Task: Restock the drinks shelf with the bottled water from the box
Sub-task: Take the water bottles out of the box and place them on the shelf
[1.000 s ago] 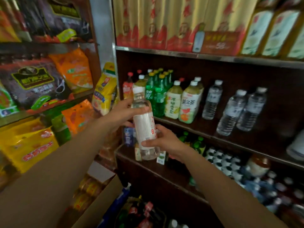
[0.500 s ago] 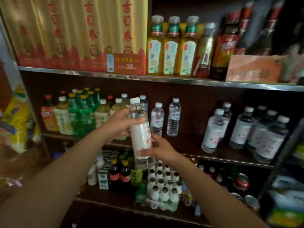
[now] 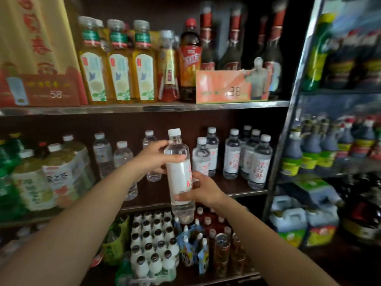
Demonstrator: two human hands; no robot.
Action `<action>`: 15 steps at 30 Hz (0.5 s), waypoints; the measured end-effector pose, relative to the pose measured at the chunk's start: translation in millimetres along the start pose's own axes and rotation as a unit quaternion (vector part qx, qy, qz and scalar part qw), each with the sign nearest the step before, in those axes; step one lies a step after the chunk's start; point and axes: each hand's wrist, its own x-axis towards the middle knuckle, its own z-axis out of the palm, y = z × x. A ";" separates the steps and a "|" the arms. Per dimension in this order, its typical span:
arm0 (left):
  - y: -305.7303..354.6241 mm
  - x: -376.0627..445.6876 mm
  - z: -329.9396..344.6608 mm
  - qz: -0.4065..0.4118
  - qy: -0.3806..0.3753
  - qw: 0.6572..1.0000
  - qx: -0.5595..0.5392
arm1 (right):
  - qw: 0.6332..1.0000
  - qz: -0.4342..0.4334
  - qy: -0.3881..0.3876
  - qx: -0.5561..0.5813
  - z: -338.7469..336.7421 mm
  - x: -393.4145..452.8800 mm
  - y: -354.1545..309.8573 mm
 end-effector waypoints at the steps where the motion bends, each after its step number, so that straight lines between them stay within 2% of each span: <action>1: 3.4 7.4 11.5 0.001 -0.012 1.000 0.000 | 1.000 0.001 0.018 -0.019 -10.1 -0.5 5.2; 6: 15.5 44.1 60.8 0.010 -0.067 0.998 -0.002 | 0.992 0.013 0.100 -0.077 -55.2 -2.4 28.0; 15: 26.7 115.3 125.8 -0.004 -0.148 0.988 0.041 | 0.971 0.044 0.216 -0.090 -110.4 11.9 64.1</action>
